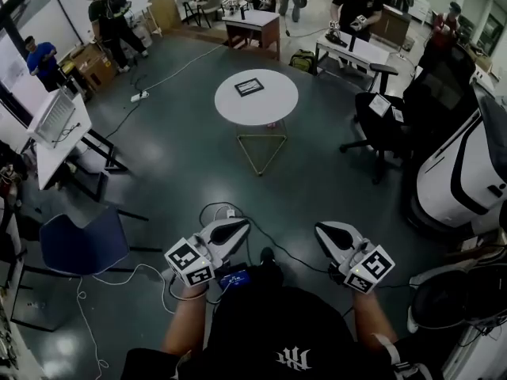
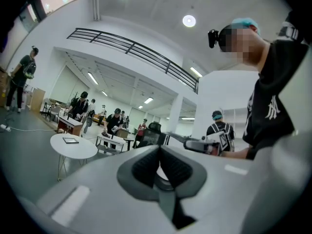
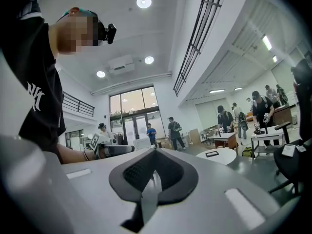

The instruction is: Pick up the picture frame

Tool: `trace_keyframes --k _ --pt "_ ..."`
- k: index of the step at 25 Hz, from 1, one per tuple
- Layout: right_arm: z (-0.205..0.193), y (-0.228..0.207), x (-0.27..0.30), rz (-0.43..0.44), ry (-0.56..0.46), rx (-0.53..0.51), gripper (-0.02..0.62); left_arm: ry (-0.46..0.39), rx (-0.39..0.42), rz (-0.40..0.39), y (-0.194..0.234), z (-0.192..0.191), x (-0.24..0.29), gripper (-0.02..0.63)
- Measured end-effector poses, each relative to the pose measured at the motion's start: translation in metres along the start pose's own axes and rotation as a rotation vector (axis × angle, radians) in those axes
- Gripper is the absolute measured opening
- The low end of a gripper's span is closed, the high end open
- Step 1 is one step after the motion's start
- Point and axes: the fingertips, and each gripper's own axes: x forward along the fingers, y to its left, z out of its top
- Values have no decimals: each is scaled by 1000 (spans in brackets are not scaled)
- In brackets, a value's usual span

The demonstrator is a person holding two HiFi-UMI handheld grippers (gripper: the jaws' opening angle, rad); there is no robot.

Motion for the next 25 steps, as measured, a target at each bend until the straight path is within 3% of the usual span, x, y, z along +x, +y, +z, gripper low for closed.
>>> trace_keyframes --k 11,14,19,25 --pt "61 -120 115 -68 3 -60 1 -42 -36 -4 156 60 56 3" --pt "60 -153 139 -92 15 -45 1 -64 -50 -18 196 69 79 3" --pt "55 -171 184 -60 64 -38 1 -84 -93 -23 251 76 106 3" --pt "30 -219 220 -32 87 13 2 -56 -127 10 296 53 129 3"
